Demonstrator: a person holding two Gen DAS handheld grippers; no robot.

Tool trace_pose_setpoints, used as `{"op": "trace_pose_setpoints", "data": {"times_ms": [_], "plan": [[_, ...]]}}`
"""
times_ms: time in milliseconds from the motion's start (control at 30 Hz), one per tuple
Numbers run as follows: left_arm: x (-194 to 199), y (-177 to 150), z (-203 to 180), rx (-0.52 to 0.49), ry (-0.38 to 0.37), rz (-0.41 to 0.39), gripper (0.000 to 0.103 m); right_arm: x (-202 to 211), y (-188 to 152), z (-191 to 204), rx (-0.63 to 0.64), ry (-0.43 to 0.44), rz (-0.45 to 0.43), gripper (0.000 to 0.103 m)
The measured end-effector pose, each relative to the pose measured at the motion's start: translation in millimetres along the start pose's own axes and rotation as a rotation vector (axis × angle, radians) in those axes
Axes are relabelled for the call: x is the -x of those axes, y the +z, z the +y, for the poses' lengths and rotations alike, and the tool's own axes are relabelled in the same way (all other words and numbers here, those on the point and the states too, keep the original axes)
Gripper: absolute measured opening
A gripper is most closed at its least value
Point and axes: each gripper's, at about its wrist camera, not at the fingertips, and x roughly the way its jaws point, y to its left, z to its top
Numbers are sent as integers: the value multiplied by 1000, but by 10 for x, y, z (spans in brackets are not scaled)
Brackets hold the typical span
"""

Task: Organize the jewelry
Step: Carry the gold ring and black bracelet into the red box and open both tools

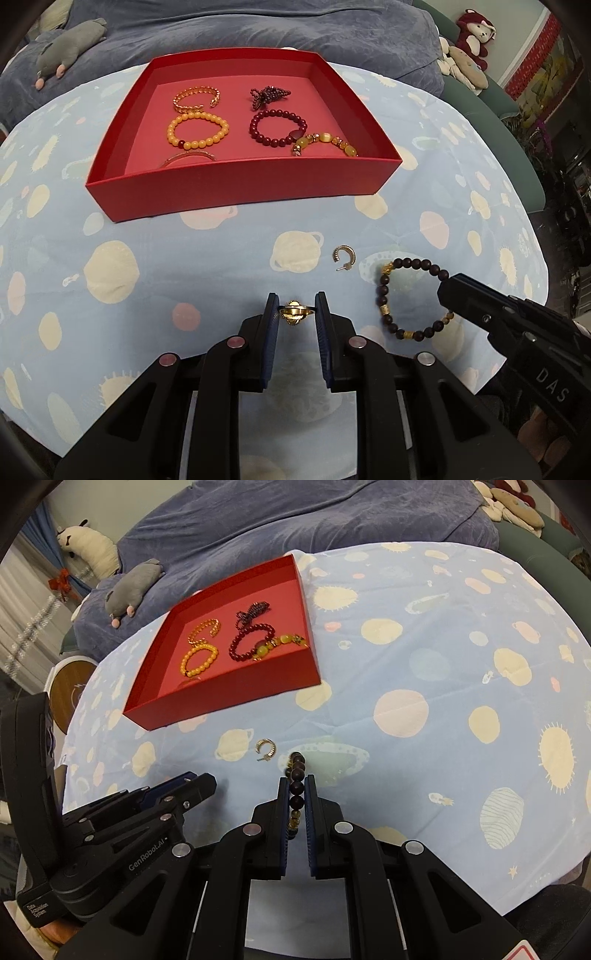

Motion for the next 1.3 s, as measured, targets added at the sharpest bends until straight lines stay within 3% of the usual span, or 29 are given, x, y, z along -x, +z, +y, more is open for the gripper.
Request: {"op": "trace_pose_setpoints", "data": {"times_ms": [267, 533, 700, 867, 1067, 1233, 1300], "plan": [[418, 407, 275, 30, -3, -57, 19, 276, 557, 421, 88, 68, -84, 8], [503, 1345, 609, 25, -8, -135, 19, 92, 1431, 805, 151, 115, -139, 8], [260, 1909, 789, 22, 11, -149, 19, -341, 1930, 926, 158, 114, -132, 8], [-154, 2243, 915, 23, 30, -115, 19, -912, 2260, 872, 130, 111, -83, 8], [-668, 2437, 1026, 34, 42, -46, 19, -1523, 2421, 687, 90, 76, 1, 8], [-922, 2486, 1107, 55, 57, -12, 20, -1739, 2407, 505, 67, 6, 26, 10], [-918, 2475, 1132, 70, 77, -22, 34, -1682, 2378, 456, 57, -7, 10, 16]]}}
